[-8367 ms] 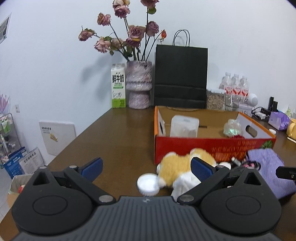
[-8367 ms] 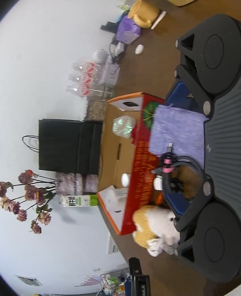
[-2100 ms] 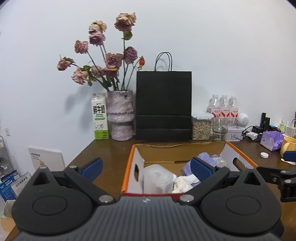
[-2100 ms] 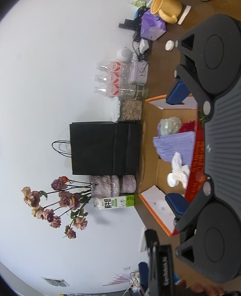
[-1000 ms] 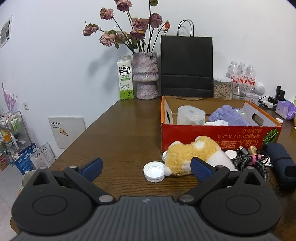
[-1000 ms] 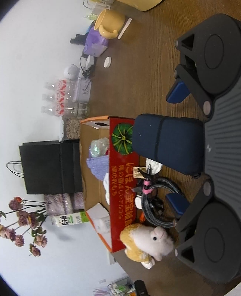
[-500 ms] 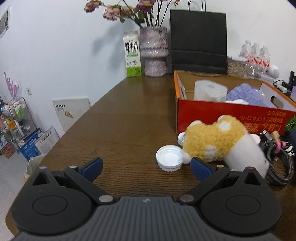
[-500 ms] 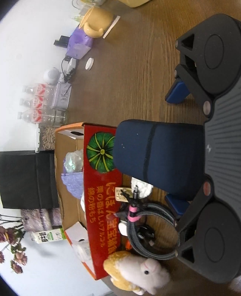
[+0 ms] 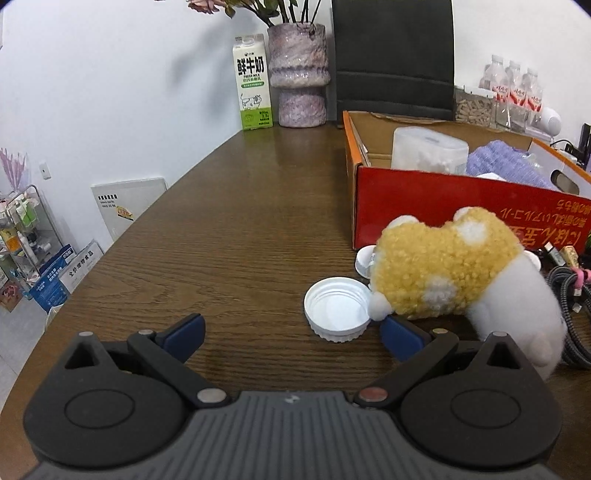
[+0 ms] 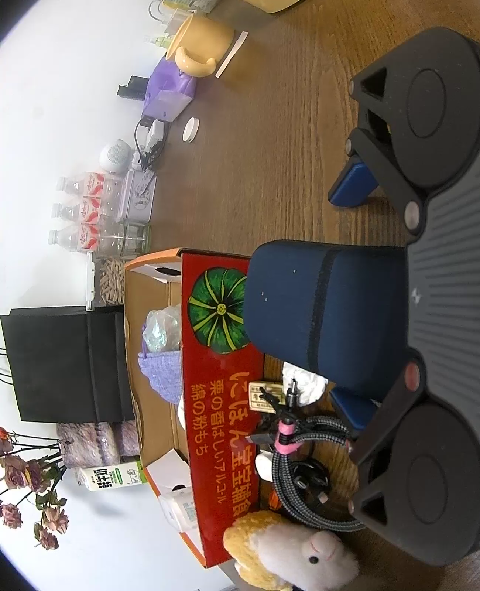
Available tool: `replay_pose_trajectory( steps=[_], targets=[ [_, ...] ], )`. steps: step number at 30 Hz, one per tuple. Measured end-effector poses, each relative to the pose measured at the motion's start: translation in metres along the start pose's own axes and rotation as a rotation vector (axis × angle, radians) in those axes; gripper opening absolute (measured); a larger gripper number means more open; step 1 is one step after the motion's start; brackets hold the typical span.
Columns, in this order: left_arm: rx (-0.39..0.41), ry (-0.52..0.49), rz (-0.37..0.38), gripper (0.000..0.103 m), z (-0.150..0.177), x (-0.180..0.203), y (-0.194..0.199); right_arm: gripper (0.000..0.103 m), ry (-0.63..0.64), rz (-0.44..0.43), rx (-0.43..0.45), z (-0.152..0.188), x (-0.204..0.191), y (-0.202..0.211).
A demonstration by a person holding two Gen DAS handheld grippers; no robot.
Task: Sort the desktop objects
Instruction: 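Grasp the white bottle cap with the left tool while the right tool grasps the navy case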
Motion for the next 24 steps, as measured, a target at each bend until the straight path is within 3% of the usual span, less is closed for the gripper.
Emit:
replay_pose_trajectory(
  steps=[8, 13, 19, 20, 24],
  targets=[
    [-0.003, 0.047, 0.071, 0.103, -0.005, -0.009, -0.011, 0.103, 0.001, -0.002, 0.0, -0.003, -0.002, -0.002],
    [0.006, 0.026, 0.082, 0.094, -0.005, -0.006, -0.009, 0.103, 0.0, -0.002, 0.0, -0.002, -0.001, -0.002],
    [-0.005, 0.003, 0.108, 0.075, -0.011, 0.001, -0.008, 0.103, -0.008, 0.007, -0.01, -0.005, -0.003, -0.004],
    [-0.008, -0.001, 0.106, 0.073, -0.011, 0.003, -0.008, 0.101, -0.014, 0.006, -0.014, -0.006, -0.002, -0.003],
    [-0.008, -0.012, 0.135, 0.053, -0.012, 0.008, -0.006, 0.076, 0.0, -0.005, -0.017, -0.009, -0.005, 0.003]
  ],
)
Point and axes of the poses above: each gripper's, at about its wrist camera, not at the fingertips, and y roughly against the way its jaws point, x to its right, z to its underside, the point moved 2 cm from there along -y, roughly the way its jaws point, and after that the axes turned 3 degrees about z, right-handed, at the moved point
